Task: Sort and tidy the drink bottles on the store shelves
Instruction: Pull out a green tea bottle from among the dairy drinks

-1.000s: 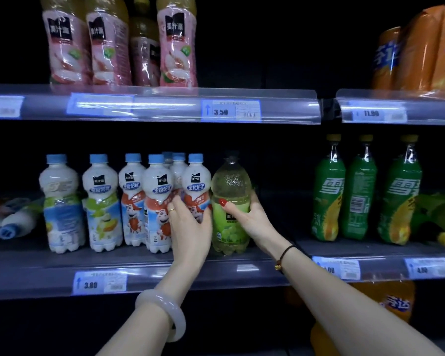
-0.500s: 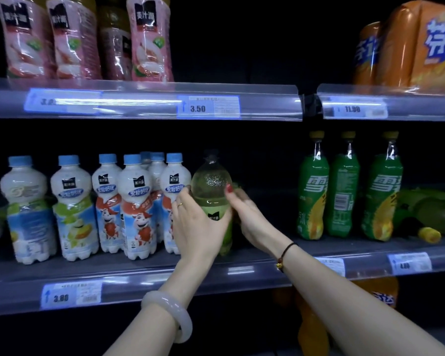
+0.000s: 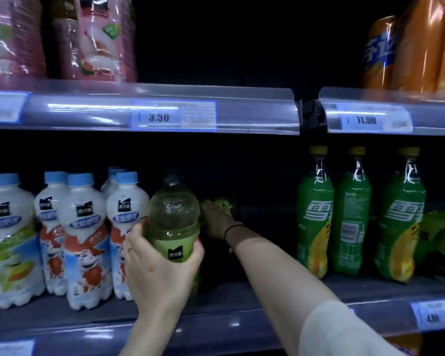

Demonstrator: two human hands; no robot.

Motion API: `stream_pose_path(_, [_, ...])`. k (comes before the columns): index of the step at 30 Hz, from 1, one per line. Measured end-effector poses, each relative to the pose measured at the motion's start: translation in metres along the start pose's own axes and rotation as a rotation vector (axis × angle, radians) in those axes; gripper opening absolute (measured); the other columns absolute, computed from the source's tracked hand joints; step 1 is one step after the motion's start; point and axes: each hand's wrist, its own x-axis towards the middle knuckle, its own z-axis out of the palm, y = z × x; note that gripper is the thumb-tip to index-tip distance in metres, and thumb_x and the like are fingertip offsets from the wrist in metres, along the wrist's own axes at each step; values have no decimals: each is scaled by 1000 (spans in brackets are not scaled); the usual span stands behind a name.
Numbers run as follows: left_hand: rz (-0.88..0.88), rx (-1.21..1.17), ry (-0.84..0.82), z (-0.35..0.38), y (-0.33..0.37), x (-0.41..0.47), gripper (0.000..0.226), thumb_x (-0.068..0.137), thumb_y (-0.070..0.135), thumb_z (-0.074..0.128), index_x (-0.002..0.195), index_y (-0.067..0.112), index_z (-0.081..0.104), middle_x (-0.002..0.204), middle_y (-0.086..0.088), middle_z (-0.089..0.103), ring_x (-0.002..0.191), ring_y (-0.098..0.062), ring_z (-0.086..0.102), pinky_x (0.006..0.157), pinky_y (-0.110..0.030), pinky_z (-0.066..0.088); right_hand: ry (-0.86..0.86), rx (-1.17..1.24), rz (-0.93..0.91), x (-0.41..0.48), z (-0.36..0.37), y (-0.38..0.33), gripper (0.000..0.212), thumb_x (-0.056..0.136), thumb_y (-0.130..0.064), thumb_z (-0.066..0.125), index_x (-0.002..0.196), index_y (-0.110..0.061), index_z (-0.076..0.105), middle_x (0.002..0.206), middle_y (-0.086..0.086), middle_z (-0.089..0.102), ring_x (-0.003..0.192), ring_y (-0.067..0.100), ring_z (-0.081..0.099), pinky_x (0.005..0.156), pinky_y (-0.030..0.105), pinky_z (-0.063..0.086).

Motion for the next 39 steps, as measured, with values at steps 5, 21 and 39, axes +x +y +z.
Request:
stream_pose_path(5, [-1, -32, 9, 2, -8, 0, 91, 53, 48, 77, 127, 22, 30, 119, -12, 50, 112, -29, 47, 90, -41, 42, -109, -55, -25, 21, 5, -10, 75, 96, -19, 52, 153, -19, 4, 161, 7, 6, 148, 27, 5, 119, 47, 7])
stream_pose_path(21, [-21, -84, 18, 0, -9, -2, 86, 53, 54, 71, 124, 26, 32, 116, -1, 48, 109, -23, 48, 87, -37, 43, -2, -236, 17, 22, 4, -7, 64, 94, -20, 51, 149, -17, 18, 154, 18, 20, 143, 38, 14, 110, 63, 15])
stream_pose_path(39, [-34, 185, -37, -11, 15, 4, 93, 57, 55, 75, 127, 7, 38, 121, -14, 53, 117, -31, 41, 92, -48, 42, 398, 1249, 95, -91, -57, 17, 27, 75, -25, 78, 97, -22, 61, 90, -5, 72, 79, 6, 68, 62, 16, 52])
